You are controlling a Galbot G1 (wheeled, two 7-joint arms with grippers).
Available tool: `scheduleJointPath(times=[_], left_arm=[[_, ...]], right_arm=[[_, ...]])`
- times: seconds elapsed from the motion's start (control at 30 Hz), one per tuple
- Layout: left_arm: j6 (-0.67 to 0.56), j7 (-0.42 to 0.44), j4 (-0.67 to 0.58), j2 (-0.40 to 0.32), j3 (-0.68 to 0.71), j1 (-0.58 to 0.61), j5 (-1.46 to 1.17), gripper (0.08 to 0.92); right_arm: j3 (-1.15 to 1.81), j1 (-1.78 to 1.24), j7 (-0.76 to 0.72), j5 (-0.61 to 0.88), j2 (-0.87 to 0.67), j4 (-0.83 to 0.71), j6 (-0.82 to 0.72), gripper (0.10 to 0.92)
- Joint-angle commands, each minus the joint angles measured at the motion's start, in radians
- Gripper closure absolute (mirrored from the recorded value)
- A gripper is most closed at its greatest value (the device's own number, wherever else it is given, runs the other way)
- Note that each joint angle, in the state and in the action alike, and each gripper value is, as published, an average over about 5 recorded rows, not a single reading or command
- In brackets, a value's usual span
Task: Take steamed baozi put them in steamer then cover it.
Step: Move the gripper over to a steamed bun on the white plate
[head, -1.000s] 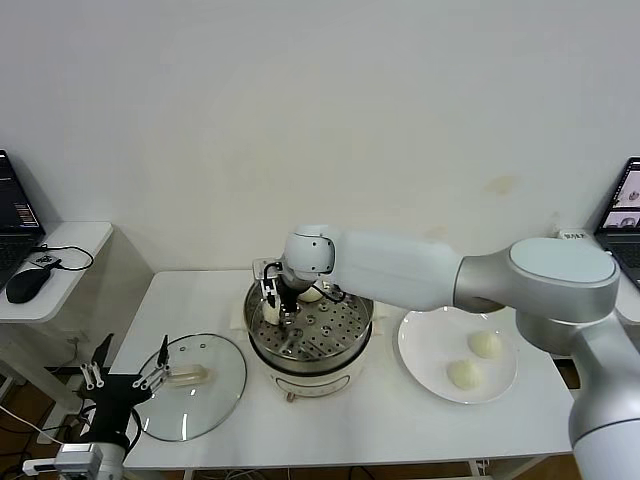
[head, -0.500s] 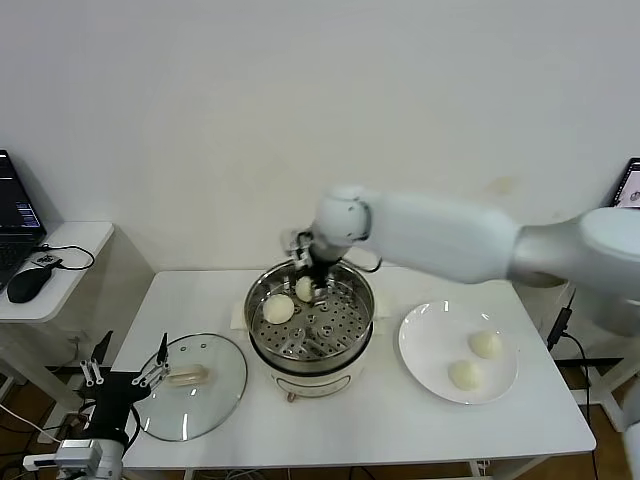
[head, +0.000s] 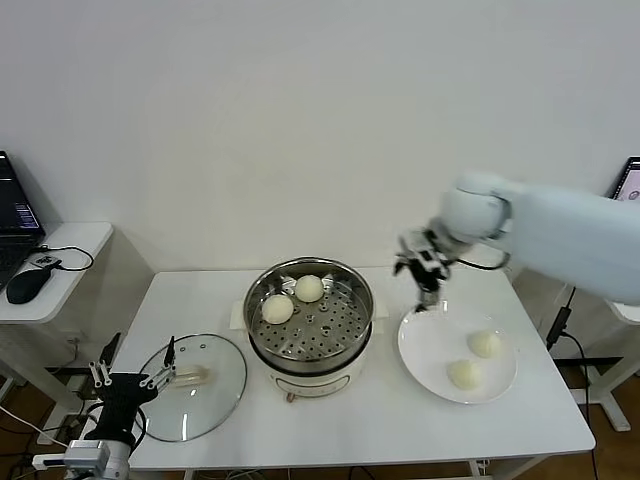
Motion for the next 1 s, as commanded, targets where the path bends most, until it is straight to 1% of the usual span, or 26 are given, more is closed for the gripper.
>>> scheduleJointPath(times=[0.03, 0.2, 0.4, 0.63, 1.0], left_arm=[[0.009, 0.001, -0.001, -0.007, 0.016, -0.001, 0.015, 0.177], [0.015, 0.001, -0.002, -0.011, 0.014, 0.003, 0.021, 0.177], [0.018, 0.001, -0.007, -0.021, 0.012, 0.01, 0.031, 0.177], [0.018, 0.002, -0.008, -0.024, 0.001, 0.017, 0.031, 0.177], [0.016, 0.001, 0.003, -0.023, -0.007, 0.015, 0.029, 0.177]], right_arm=[[0.151, -0.278, -0.022, -0.191, -0.274, 0.092, 0.086, 0.202], [0.352, -0.543, 0.007, -0.267, -0.284, 0.046, 0.116, 0.203], [0.503, -0.733, 0.031, -0.326, -0.226, -0.027, 0.124, 0.203], [0.553, -0.8, 0.041, -0.367, -0.163, -0.098, 0.12, 0.202], [0.56, -0.814, 0.054, -0.396, -0.086, -0.175, 0.109, 0.202]])
